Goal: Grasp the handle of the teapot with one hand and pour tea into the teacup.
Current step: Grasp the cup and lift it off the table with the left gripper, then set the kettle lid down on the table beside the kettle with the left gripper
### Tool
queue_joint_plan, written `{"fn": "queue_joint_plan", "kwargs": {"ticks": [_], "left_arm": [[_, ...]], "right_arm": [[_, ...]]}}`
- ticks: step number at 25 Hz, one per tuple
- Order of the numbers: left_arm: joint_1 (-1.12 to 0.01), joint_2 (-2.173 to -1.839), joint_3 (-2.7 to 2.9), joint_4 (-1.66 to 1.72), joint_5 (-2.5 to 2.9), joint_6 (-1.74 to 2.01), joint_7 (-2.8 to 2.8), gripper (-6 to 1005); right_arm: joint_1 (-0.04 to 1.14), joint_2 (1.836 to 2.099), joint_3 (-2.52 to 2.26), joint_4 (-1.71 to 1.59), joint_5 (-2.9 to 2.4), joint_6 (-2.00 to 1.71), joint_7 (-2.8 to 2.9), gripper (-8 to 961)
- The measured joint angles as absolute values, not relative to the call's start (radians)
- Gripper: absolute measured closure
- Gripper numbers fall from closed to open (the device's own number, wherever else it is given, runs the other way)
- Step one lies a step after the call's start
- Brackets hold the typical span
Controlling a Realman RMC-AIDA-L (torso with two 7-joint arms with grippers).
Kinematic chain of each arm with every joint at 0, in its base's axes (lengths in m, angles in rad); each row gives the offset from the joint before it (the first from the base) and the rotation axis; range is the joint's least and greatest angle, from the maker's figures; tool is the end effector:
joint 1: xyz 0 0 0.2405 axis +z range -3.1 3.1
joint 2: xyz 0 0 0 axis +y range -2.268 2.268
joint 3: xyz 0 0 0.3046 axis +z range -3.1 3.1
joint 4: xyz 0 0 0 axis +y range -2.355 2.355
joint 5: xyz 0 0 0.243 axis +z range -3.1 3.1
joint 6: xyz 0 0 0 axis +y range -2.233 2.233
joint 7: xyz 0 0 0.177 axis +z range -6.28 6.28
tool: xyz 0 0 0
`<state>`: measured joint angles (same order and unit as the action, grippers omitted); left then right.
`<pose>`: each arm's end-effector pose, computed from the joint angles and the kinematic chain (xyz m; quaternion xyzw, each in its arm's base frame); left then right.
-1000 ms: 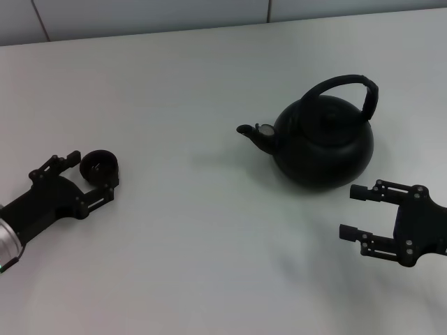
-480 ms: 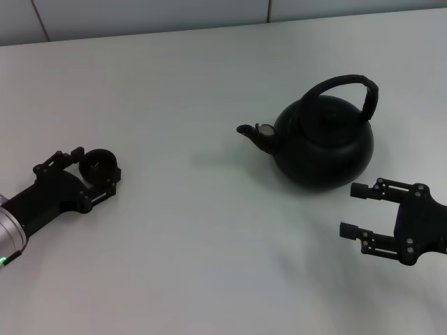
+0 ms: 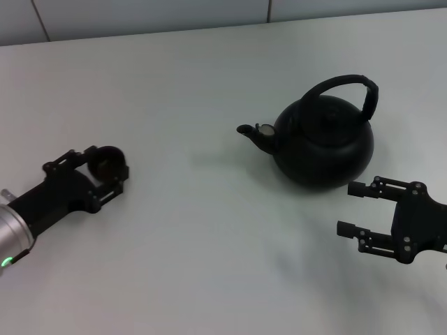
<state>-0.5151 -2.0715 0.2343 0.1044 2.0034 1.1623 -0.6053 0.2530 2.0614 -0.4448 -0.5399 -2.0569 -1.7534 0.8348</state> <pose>-0.3806 0.3709 -0.1187 -0.8911 -0.2022 -0.2168 0.3437 0.3970 0.2633 -0.0356 -0.9271 0.1357 0.2728 0.2182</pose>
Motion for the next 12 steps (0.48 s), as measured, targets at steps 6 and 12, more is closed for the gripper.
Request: {"fn": "queue_joint_plan", "kwargs": {"ticks": [6,12], "left_arm": [[-0.557,-2.075,0.289,0.062,2.003,1.192,-0.61,318],[-0.632,-2.078,0.346,-0.023,2.003,1.17,-0.592,317]], "right_arm": [[0.254,2.062,-0.445,-0.54,-2.057,-1.753,0.843,278],[0.256,2.062,-0.445,-0.54,-2.057,-1.76,0.85,279]]}}
